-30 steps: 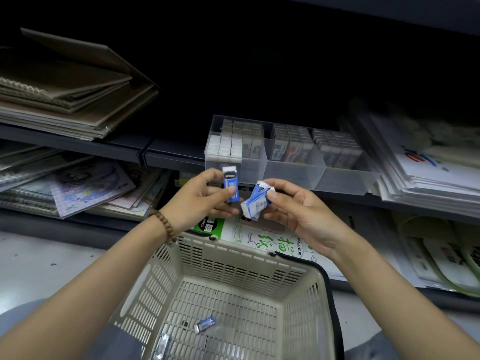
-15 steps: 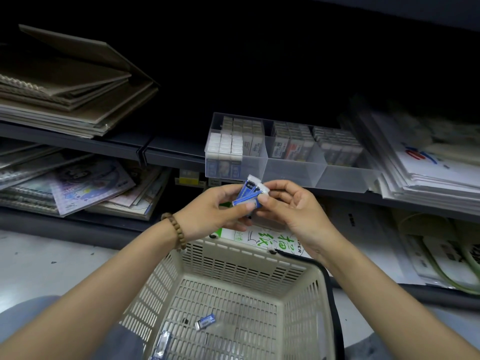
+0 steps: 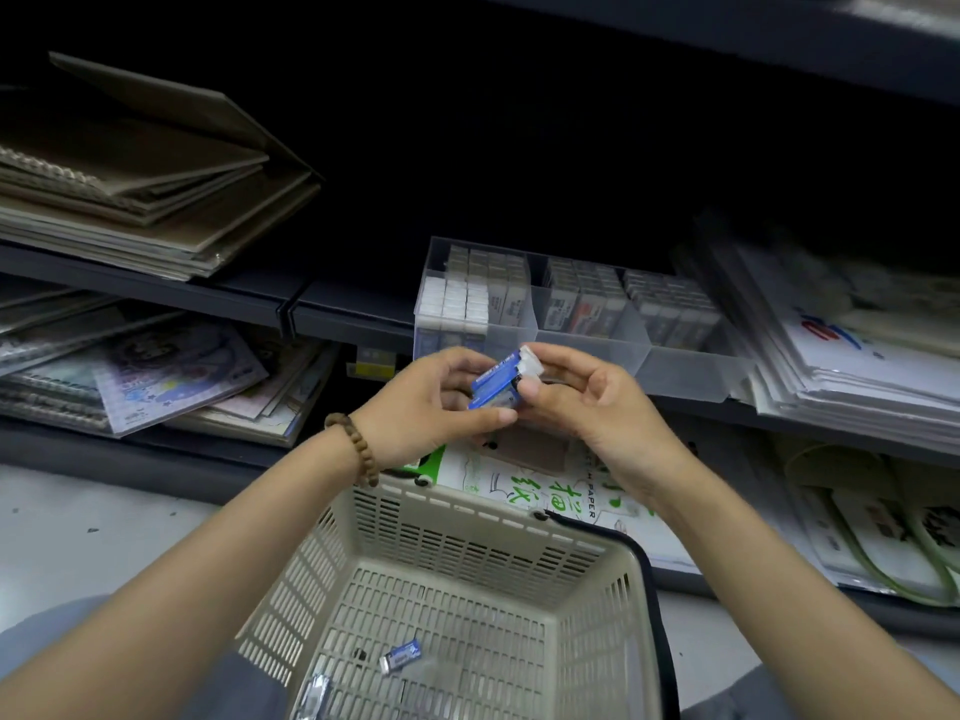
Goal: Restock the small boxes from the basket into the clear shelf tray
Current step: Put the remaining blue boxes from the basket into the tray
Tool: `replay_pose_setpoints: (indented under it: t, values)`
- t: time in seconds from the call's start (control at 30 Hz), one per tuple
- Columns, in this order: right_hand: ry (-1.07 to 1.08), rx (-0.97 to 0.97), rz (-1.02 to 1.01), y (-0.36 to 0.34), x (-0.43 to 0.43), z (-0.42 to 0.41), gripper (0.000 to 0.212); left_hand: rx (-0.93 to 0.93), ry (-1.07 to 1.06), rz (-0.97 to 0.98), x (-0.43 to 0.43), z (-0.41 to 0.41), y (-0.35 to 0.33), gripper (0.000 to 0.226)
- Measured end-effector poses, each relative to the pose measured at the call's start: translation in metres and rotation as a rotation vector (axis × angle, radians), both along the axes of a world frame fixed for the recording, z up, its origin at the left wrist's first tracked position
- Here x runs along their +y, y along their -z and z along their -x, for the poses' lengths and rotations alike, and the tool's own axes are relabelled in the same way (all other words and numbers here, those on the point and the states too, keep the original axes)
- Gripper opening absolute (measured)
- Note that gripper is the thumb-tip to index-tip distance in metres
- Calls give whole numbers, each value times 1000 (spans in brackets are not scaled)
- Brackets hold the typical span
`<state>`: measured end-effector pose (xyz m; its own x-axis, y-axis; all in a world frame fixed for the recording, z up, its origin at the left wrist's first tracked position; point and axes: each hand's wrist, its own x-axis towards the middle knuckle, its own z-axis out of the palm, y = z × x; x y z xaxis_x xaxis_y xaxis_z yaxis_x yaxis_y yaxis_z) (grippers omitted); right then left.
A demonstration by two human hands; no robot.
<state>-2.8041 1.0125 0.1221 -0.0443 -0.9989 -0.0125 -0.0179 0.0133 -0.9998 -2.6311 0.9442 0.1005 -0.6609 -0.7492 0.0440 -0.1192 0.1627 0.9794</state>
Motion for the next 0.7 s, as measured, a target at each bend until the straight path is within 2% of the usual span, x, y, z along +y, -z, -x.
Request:
replay_pose_setpoints:
  t: [0.07, 0.23, 0.4, 0.47, 0.53, 0.7]
  values:
    - [-28, 114, 8, -16, -9, 3, 57, 39, -128, 68, -5, 3, -4, 56]
    - [-110, 301, 59, -58, -40, 10, 47, 116, -316, 390, -20, 8, -21, 52]
    - [-117, 377, 38, -78, -69, 16, 29, 93, -379, 496, -44, 3, -23, 48]
    - [-58, 436, 22, -83, -82, 20, 32, 56, -460, 457, -59, -10, -12, 60]
    - [-13, 576, -4, -85, -94, 22, 39, 16, -518, 331, -70, -22, 2, 70]
    - [-2, 996, -72, -71, -119, 9, 55, 10, -458, 154, -75, -20, 21, 78]
